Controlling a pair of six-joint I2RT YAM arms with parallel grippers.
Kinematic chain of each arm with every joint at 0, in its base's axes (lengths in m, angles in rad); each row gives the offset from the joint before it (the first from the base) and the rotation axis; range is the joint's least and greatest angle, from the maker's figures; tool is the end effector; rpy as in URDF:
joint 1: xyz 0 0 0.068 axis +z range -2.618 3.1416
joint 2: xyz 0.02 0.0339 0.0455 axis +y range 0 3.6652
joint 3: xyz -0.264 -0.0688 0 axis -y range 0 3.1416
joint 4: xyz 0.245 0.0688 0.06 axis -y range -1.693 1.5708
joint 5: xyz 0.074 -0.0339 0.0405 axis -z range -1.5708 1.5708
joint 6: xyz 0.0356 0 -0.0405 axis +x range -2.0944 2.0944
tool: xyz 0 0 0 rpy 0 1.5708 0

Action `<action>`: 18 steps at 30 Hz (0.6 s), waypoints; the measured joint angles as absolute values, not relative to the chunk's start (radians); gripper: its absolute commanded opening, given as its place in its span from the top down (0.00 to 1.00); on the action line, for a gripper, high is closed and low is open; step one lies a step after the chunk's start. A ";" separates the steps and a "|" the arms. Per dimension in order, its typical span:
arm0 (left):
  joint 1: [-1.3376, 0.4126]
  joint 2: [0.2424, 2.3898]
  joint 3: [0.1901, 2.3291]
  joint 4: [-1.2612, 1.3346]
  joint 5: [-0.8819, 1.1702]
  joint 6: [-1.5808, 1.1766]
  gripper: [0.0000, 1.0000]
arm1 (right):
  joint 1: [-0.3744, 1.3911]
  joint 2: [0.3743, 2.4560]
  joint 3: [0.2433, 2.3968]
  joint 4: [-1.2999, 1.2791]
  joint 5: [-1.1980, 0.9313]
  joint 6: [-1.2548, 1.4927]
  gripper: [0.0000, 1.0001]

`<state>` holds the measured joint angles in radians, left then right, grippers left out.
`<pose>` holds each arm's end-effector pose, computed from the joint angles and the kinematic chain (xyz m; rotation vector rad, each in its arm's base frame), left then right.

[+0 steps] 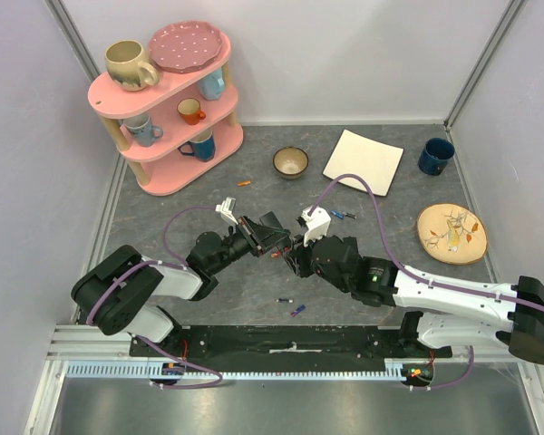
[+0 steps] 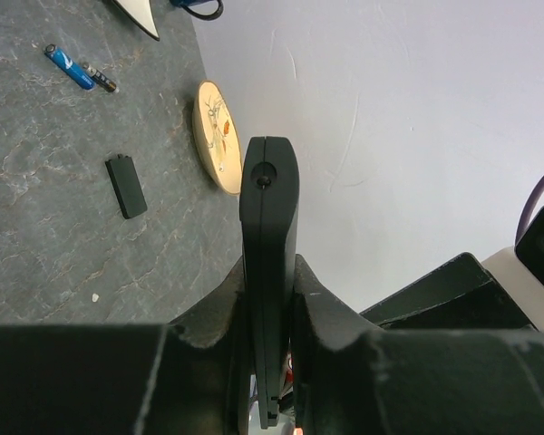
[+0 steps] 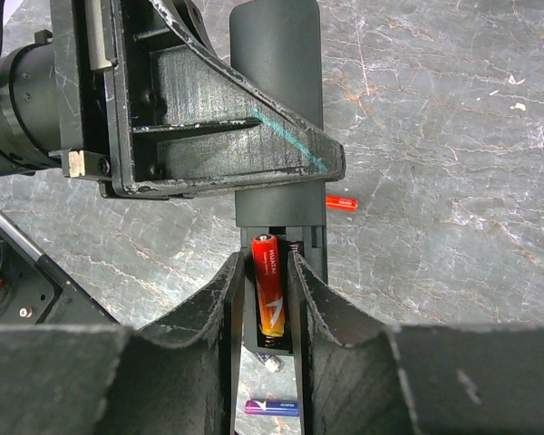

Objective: Load the batteries into the remote control
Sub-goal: Load the battery into the remote control.

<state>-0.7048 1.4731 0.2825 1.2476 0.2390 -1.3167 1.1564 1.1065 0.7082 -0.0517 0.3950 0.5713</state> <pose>0.1844 -0.1679 0.1772 -0.3235 1.7825 -1.7266 0.1120 0.2207 0.2634 -0.3430 2.0272 0.7082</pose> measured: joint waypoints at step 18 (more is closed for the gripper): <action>-0.705 1.480 0.282 1.282 0.238 -1.318 0.98 | 1.163 1.085 0.762 -0.122 0.409 0.584 0.44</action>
<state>-0.7052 1.4796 0.2825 1.2823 0.2382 -1.3178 1.1629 1.0855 0.7620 -0.1219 0.4088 0.5838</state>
